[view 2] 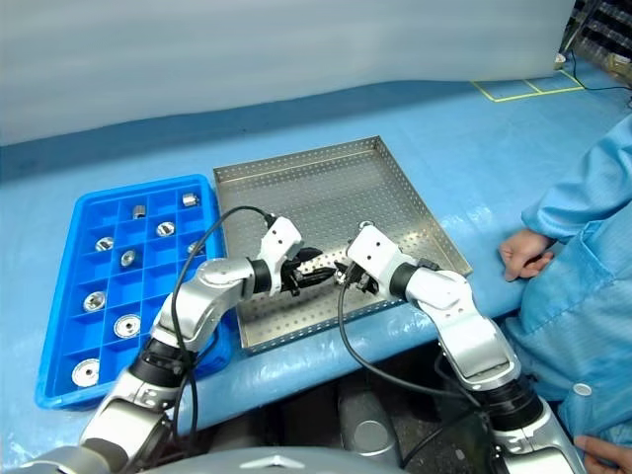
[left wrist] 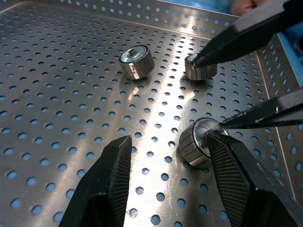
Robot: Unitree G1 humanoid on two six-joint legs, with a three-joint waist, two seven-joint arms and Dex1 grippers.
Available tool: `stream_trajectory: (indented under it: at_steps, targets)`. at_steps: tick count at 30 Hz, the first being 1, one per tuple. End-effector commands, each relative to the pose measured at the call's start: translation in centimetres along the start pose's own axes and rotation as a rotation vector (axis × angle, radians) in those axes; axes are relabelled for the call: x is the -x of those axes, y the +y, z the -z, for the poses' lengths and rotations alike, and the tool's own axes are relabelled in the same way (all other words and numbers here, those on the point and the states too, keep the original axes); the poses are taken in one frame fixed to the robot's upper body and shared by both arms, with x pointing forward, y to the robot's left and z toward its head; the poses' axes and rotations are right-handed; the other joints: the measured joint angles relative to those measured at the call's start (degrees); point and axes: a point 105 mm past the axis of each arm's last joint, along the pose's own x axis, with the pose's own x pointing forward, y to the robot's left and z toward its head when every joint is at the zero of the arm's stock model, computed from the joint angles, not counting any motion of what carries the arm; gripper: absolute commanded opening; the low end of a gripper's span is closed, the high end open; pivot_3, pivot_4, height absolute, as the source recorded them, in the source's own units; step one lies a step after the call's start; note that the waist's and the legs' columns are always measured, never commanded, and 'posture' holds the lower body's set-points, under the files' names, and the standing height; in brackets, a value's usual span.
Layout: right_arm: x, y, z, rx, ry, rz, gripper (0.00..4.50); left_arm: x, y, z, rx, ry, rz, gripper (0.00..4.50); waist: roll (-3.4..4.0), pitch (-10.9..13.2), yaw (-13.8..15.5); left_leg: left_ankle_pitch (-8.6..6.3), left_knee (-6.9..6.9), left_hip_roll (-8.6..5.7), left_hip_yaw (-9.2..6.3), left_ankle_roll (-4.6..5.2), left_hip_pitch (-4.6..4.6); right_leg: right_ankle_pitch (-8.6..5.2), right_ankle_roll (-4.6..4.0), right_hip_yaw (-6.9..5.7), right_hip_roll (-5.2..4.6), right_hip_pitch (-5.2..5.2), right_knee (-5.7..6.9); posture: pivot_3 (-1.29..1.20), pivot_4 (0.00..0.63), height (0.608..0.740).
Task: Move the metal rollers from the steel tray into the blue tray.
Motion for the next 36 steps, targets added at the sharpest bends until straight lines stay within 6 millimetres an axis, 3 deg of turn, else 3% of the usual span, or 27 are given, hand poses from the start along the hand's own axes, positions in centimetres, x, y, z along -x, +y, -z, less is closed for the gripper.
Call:
stream_trajectory:
  at_steps: [1,6,13,21,22,26,31,36]
  targets:
    - [1.4,-1.2,-1.7,0.029,-0.055,0.056,2.38,-0.7,-1.1,-0.6,0.005,-0.022,0.075,2.71,0.0,0.0,-0.18,0.0,0.01,0.0,0.01,0.0,0.01,0.0,0.0,0.0,0.0,0.0,0.0,-0.28,0.15,0.74]
    - [2.1,-2.3,-1.4,0.035,-0.034,0.129,2.38,-1.6,-1.3,0.2,-0.014,0.025,0.099,2.71,0.01,0.0,-0.87,0.01,0.05,0.01,0.08,0.01,0.04,0.01,0.03,0.06,0.02,0.02,0.02,-0.3,0.15,0.74]
    - [2.1,-2.0,-0.8,0.03,-0.008,0.13,2.38,-2.8,-0.8,1.3,-0.01,0.061,0.067,2.71,0.01,-0.01,-1.86,0.0,0.05,0.0,0.16,0.04,0.06,0.03,0.07,0.17,0.02,0.01,0.01,-0.32,0.15,0.74]
    - [1.8,-1.7,0.0,0.023,0.02,0.121,2.38,-3.5,-0.6,1.2,0.002,0.033,0.03,2.71,0.01,-0.01,-2.43,0.0,0.06,-0.01,0.21,0.06,0.08,0.06,0.12,0.25,0.02,0.02,0.02,-0.32,0.15,0.74]
    - [1.8,-1.6,0.0,0.021,0.022,0.117,2.38,-3.5,-0.5,1.3,0.01,0.033,0.026,2.53,0.01,-0.01,-2.51,0.0,0.06,-0.01,0.21,0.06,0.08,0.06,0.12,0.25,0.02,0.01,0.01,-0.32,0.15,0.74]
    - [1.6,-1.5,0.3,0.016,0.03,0.109,2.38,-3.0,-0.4,1.5,0.019,0.038,0.031,1.82,0.01,-0.01,-2.85,0.0,0.06,-0.01,0.21,0.06,0.08,0.07,0.13,0.25,0.02,0.02,0.02,-0.31,0.15,0.74]
    - [1.3,-1.2,1.3,-0.011,0.06,0.088,2.38,-2.4,0.0,1.4,-0.022,0.043,0.016,1.82,0.01,-0.01,-3.25,0.0,0.06,-0.01,0.21,0.06,0.08,0.07,0.13,0.25,0.02,0.02,0.02,-0.3,0.15,0.74]
    - [0.9,-0.5,2.9,-0.085,0.094,0.03,2.38,-0.5,1.1,-0.6,-0.045,-0.023,-0.049,1.82,0.01,-0.01,-3.34,0.0,0.05,0.0,0.23,0.07,0.08,0.07,0.13,0.28,0.02,-0.01,0.02,-0.28,0.15,0.74]
